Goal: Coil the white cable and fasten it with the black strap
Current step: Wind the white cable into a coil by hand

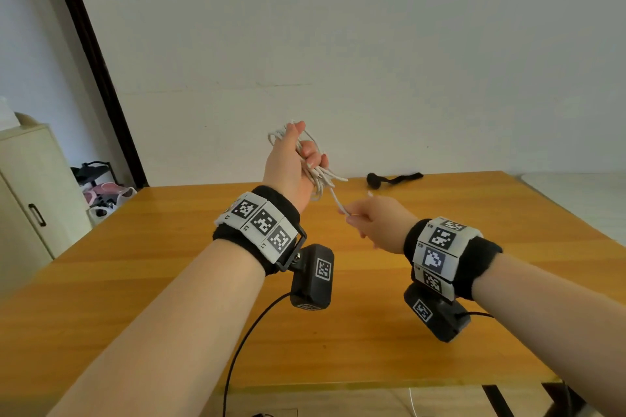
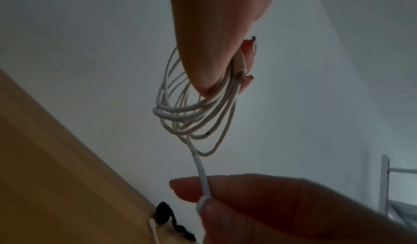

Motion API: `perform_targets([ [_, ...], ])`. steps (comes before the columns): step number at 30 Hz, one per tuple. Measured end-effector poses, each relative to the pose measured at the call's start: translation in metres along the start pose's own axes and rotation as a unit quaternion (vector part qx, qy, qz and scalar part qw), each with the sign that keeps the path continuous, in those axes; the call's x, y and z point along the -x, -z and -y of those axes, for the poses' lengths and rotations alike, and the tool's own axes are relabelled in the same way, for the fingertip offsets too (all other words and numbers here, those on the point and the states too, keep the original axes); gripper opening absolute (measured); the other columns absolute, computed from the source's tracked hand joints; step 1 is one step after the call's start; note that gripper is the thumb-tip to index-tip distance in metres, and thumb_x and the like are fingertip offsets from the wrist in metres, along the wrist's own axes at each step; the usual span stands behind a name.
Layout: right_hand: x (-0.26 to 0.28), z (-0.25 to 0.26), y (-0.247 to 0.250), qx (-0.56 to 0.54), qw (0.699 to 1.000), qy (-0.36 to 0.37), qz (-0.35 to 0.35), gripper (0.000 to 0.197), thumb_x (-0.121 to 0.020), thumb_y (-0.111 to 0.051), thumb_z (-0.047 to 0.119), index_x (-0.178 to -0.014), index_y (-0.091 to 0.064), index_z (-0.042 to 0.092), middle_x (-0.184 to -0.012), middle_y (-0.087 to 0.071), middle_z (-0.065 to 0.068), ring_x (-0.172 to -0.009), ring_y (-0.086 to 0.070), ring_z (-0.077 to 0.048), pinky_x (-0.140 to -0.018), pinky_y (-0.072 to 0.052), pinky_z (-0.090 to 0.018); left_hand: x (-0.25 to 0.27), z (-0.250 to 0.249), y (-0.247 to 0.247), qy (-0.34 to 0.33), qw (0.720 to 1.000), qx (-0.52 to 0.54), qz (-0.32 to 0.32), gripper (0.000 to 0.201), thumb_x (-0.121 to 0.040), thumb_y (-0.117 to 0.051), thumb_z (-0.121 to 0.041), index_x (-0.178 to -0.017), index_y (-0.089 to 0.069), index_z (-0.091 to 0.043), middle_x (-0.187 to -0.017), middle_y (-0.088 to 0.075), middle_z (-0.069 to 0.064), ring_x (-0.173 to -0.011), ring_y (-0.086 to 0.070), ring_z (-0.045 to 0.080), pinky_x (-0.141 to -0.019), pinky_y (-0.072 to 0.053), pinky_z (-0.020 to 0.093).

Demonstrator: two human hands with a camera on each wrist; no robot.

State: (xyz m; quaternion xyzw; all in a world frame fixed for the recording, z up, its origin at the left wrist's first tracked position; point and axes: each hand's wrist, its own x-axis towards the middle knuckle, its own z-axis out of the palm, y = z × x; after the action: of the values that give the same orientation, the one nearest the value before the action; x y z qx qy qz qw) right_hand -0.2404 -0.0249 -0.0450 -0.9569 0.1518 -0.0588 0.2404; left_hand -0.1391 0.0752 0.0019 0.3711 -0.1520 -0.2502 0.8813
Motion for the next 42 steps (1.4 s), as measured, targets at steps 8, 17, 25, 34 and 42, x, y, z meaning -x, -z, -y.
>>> perform_targets([
  [8,0.01,0.019,0.006,0.126,0.99,0.047,-0.052,0.034,-0.096,-0.045,0.035,-0.124,-0.059,0.022,-0.102,-0.067,-0.005,-0.095,-0.062,-0.021,-0.08,-0.05,-0.033,0.0,0.018,0.009,-0.055,0.972,-0.221,0.062,0.035,-0.101,-0.033,-0.024,-0.135,-0.04,-0.019,-0.056,-0.039,-0.005,-0.043,-0.037,0.007,-0.058,-0.032,0.028],
  [17,0.008,0.019,0.018,0.072,0.996,0.023,-0.054,0.021,-0.095,-0.047,0.03,-0.101,-0.056,0.012,-0.079,-0.07,-0.007,-0.052,-0.056,-0.013,-0.055,-0.049,-0.026,0.001,0.023,0.016,-0.159,0.872,-0.459,0.056,0.04,-0.101,-0.033,-0.026,-0.14,-0.035,-0.021,-0.071,-0.043,-0.003,-0.069,-0.058,0.011,-0.065,-0.043,0.029],
  [25,0.007,0.018,0.035,0.088,0.994,0.033,-0.048,0.014,-0.089,-0.053,0.022,-0.094,-0.065,0.016,-0.074,-0.055,0.006,-0.072,-0.056,-0.014,-0.065,-0.046,-0.027,0.004,0.022,0.018,-0.158,0.821,-0.543,0.077,0.038,-0.101,-0.033,-0.026,-0.136,-0.038,-0.013,-0.075,-0.043,-0.007,-0.069,-0.066,0.01,-0.075,-0.051,0.03],
  [34,0.001,0.018,0.05,0.044,0.984,0.065,-0.161,0.019,-0.082,-0.066,0.034,-0.078,-0.057,0.019,-0.072,-0.057,0.004,-0.068,-0.053,-0.016,-0.061,-0.043,-0.029,0.011,0.026,0.017,-0.129,0.77,-0.612,0.125,0.038,-0.1,-0.033,-0.029,-0.132,-0.041,-0.01,-0.096,-0.057,0.002,-0.069,-0.071,0.019,-0.05,-0.041,0.025],
  [42,-0.002,0.014,0.072,0.004,0.967,0.079,-0.244,0.011,-0.078,-0.072,0.025,-0.078,-0.065,0.017,-0.073,-0.058,0.008,-0.071,-0.053,-0.009,-0.058,-0.04,-0.015,0.013,0.02,0.016,-0.097,0.808,-0.57,0.114,0.036,-0.1,-0.035,-0.026,-0.132,-0.047,-0.016,-0.07,-0.044,-0.004,-0.057,-0.043,0.012,-0.068,-0.049,0.038],
])
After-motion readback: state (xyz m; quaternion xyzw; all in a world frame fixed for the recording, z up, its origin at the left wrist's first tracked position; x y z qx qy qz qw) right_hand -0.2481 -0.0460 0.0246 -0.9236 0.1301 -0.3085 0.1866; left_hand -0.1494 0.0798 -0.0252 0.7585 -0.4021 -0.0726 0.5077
